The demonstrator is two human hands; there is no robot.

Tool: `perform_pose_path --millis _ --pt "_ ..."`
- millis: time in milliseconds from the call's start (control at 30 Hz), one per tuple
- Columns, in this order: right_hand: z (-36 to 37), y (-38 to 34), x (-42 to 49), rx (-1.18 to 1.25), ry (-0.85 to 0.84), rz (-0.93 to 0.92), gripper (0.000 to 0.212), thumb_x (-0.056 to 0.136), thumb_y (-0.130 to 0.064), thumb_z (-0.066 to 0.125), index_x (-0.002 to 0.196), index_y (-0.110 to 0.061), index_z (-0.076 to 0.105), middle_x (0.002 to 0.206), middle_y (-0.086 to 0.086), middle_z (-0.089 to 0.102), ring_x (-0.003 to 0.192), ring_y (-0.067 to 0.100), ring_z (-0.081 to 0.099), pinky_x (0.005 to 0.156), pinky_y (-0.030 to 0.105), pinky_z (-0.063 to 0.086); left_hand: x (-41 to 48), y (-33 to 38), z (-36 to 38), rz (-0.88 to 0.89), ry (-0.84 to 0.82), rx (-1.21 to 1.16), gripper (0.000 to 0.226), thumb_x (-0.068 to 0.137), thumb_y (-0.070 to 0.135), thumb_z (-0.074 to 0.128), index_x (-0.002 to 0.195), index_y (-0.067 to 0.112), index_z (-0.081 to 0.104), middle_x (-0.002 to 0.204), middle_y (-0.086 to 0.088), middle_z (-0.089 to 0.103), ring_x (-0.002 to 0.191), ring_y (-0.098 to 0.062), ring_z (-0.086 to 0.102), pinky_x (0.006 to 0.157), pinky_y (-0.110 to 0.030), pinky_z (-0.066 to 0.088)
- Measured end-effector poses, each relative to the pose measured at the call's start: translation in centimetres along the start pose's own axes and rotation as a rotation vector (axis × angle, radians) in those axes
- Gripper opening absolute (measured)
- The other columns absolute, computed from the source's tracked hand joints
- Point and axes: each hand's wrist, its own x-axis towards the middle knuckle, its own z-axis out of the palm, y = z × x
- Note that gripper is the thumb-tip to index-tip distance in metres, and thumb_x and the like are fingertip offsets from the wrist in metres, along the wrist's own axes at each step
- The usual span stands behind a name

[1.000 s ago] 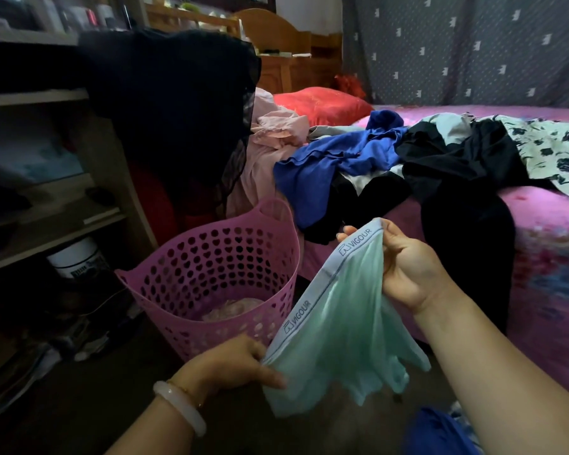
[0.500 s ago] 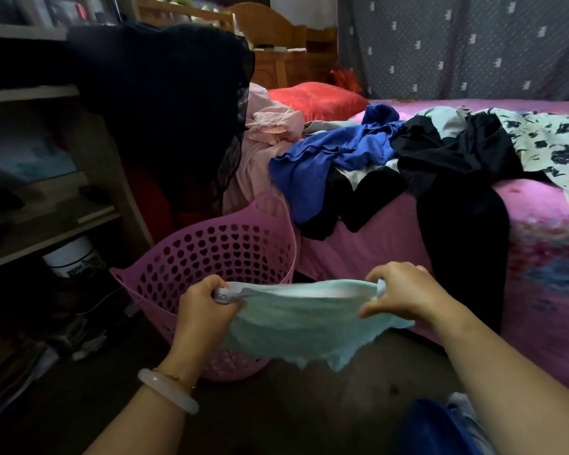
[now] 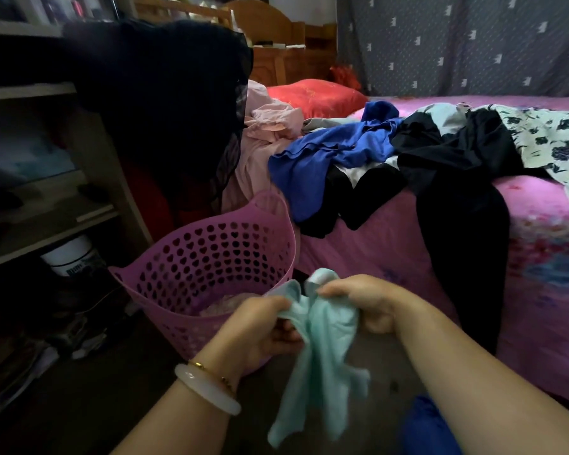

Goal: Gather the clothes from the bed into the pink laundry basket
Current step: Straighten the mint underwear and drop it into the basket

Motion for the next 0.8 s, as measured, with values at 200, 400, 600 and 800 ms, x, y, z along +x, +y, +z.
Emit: perform_pose_path --millis 200,400,600,800 --pt "1.1 -0.5 0.0 0.064 -0.304 -0.229 0.047 0.074 0.000 0.073 0.119 0.006 0.059 0.103 0.021 0.067 0.094 0.032 0.066 0.084 0.041 0.056 -1.7 1.3 -0.2 0.295 -0.320 0.578 0.027 0.081 0.001 0.064 0.102 0.016 0.069 0.091 -0.005 0.067 0.085 -0.014 0.063 0.080 -0.027 0.054" --pt "0.3 -1.1 -0.4 0.069 -0.447 -0.304 0.050 0.068 0.015 0.063 0.116 0.000 0.056 0.101 0.020 0.063 0.089 0.030 0.063 0.080 0.038 0.055 -1.0 2.9 -6.4 0.255 -0.148 0.671 0.028 0.075 0.019 0.078 0.101 0.012 0.070 0.093 -0.001 0.072 0.086 -0.013 0.067 0.085 -0.029 0.055" --pt "1.2 -1.5 1.1 0.493 -0.418 -0.318 0.070 0.059 -0.014 0.087 0.122 0.003 0.061 0.111 0.022 0.066 0.097 0.033 0.067 0.084 0.042 0.056 -1.4 -0.9 -3.0 0.185 -0.250 0.095 0.024 0.080 -0.012 0.063 0.095 0.006 0.069 0.089 -0.003 0.076 0.078 -0.011 0.073 0.064 -0.019 0.055" --pt "1.2 1.5 3.1 0.207 -0.182 -0.103 0.083 0.075 -0.008 0.075 0.147 -0.022 0.036 0.133 0.012 0.060 0.106 0.030 0.066 0.089 0.043 0.054 0.1 0.2 -4.6 0.228 -0.043 0.041 0.013 0.086 0.007 0.066 0.097 0.005 0.071 0.096 -0.016 0.074 0.084 -0.027 0.072 0.072 -0.035 0.060"
